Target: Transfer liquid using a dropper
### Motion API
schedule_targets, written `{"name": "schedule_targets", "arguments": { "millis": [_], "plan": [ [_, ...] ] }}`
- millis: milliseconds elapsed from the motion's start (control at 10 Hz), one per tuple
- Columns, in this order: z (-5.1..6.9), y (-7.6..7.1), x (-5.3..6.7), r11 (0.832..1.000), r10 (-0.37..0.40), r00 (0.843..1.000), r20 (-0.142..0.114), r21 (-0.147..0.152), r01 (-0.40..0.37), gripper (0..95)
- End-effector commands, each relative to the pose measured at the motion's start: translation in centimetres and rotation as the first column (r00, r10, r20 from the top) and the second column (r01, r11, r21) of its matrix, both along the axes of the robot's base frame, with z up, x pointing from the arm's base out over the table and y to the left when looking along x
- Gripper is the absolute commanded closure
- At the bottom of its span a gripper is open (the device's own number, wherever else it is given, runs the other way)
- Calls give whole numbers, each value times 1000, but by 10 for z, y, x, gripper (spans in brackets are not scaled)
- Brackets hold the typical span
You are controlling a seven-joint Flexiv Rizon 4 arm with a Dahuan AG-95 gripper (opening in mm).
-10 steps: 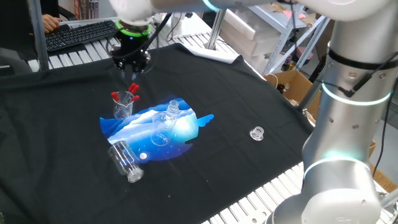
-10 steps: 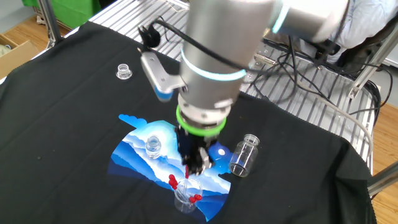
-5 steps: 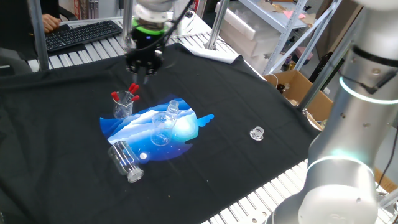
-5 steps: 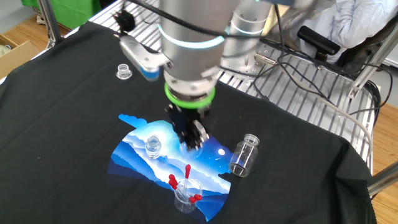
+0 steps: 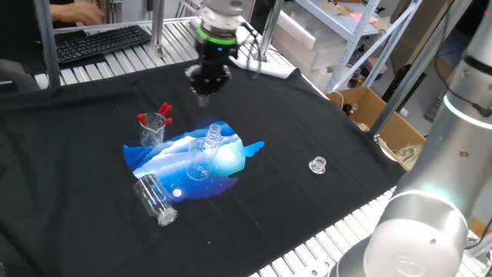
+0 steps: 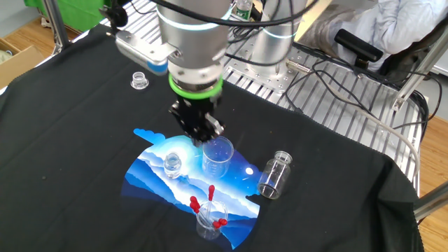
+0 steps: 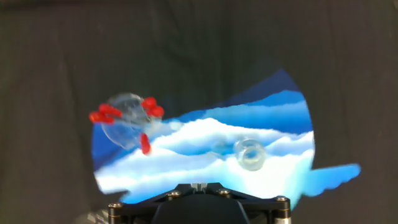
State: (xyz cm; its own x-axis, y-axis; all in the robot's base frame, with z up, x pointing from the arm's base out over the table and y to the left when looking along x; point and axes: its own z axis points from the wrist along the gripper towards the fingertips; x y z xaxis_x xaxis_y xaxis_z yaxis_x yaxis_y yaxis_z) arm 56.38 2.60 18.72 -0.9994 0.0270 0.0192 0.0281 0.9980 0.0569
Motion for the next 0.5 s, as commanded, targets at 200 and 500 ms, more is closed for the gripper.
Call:
{"name": "schedule_targets", "arguments": {
  "millis": [200,500],
  "plan": [
    [-5,-27,-4,984,178,984,2,-19,-178,950],
    [-6,-28,-3,969,248,969,4,-16,-248,950]
  ]
}}
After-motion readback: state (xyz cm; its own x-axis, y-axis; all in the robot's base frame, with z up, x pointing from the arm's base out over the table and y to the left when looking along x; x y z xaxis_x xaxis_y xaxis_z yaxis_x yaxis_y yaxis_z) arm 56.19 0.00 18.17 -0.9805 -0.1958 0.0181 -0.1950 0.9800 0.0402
